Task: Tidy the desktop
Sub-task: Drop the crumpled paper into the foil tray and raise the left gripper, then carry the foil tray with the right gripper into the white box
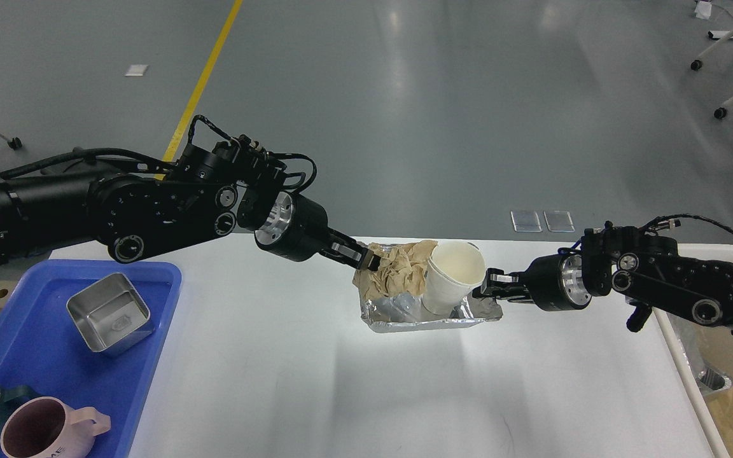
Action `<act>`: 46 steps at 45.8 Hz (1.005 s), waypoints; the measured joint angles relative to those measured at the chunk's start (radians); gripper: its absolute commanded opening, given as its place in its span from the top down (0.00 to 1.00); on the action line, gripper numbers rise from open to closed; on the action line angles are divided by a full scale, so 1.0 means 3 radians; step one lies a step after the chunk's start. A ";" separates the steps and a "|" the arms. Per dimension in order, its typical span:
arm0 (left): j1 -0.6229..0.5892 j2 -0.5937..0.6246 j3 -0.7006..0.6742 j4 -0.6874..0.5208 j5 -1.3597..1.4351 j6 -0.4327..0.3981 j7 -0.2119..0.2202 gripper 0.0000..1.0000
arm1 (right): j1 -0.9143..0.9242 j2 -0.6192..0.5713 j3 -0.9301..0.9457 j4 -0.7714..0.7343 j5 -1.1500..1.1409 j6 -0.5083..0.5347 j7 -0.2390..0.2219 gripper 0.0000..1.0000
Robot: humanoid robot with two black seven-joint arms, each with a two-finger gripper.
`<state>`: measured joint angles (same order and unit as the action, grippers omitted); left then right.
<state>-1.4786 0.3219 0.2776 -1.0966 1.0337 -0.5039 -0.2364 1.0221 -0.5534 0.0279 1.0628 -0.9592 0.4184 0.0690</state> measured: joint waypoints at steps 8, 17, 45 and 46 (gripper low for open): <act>0.0006 -0.0079 -0.0018 0.0064 -0.0031 0.0082 0.0001 0.53 | 0.0003 -0.0002 0.0000 0.0001 0.0001 0.0000 0.0000 1.00; -0.0005 -0.0115 -0.0035 0.0099 -0.0056 0.0236 0.0001 0.22 | 0.0004 -0.0002 0.0000 0.0001 0.0002 0.0000 0.0000 1.00; -0.0049 -0.0046 -0.0252 0.0175 -0.0259 0.0424 -0.0010 0.14 | -0.0006 -0.0092 0.0020 -0.0063 0.0199 -0.0080 -0.0009 1.00; -0.0049 -0.0040 -0.0269 0.0198 -0.0291 0.0426 -0.0010 0.14 | -0.0006 -0.0109 0.0023 -0.0076 0.0220 -0.0087 -0.0011 1.00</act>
<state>-1.4933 0.3099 0.1968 -1.0372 0.9465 -0.3761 -0.2394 1.0204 -0.5860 0.0347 1.0401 -0.8931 0.3922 0.0658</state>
